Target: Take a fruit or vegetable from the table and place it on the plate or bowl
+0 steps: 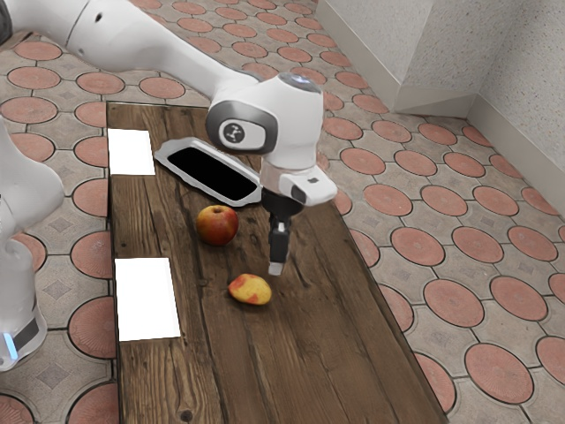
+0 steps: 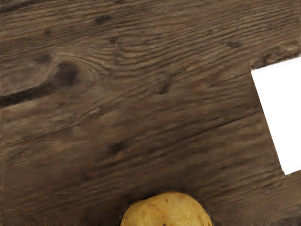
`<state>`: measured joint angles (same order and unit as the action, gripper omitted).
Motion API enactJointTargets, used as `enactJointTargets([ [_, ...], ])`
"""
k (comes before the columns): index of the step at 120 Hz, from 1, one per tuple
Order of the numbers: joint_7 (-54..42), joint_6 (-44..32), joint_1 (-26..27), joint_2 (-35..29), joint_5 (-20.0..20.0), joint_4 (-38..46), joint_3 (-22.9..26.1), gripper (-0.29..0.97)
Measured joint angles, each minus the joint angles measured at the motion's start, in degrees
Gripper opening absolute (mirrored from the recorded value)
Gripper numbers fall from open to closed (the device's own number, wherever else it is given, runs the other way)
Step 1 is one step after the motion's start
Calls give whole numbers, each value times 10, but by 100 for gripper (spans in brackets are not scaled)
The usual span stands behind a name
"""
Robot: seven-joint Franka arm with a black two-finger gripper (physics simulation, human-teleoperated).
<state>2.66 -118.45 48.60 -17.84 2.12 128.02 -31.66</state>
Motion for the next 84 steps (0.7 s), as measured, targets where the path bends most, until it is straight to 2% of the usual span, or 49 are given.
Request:
enactJointTargets([
  [6,-31,-14,-43,-20,-1,30,46,68],
  [12,-58,-25,-62,-36,-8,49,79,68],
  [25,-110,-41,-91,-62,-39,90,111,68],
  [47,-179,-54,-131,-60,-81,104,121,68],
  [84,-257,-59,-167,-61,-99,137,121,67],
])
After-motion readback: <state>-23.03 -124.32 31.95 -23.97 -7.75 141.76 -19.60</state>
